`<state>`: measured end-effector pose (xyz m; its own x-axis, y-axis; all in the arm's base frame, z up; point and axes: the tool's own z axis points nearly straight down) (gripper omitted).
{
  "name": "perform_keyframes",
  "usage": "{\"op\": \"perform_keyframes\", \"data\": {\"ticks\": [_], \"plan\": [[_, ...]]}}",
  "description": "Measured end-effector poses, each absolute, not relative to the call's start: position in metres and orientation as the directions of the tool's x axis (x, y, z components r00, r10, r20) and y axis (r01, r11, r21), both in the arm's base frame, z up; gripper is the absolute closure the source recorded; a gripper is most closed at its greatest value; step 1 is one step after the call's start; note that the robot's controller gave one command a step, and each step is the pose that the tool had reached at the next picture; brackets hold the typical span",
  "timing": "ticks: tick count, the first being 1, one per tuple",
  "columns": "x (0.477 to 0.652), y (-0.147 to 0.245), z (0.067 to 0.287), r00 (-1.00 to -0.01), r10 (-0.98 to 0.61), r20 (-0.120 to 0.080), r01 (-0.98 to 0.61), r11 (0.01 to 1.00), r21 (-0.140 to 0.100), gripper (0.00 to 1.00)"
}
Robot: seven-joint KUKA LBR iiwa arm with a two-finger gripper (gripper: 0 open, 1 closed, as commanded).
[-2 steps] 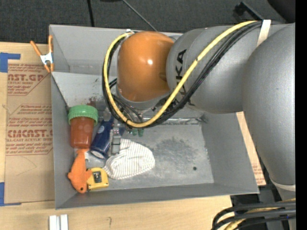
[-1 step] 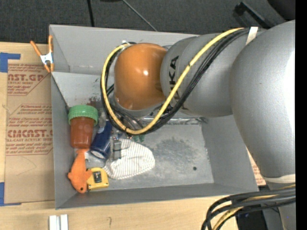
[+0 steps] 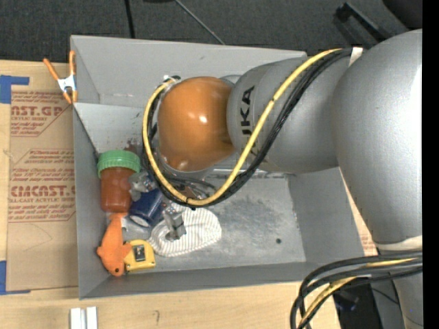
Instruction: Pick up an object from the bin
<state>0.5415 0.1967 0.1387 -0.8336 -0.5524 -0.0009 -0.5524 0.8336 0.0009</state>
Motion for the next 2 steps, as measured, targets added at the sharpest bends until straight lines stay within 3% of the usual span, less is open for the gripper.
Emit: {"op": "perform_keyframes", "data": {"ticks": [1, 2], "plan": [[0.564, 0.192, 0.142, -0.741, -0.671, -0.003, -0.671, 0.741, 0.0, 0.0], [0.59, 0.193, 0.084, -0.438, -0.899, -0.003, -0.899, 0.438, -0.005, 0.0]]}}
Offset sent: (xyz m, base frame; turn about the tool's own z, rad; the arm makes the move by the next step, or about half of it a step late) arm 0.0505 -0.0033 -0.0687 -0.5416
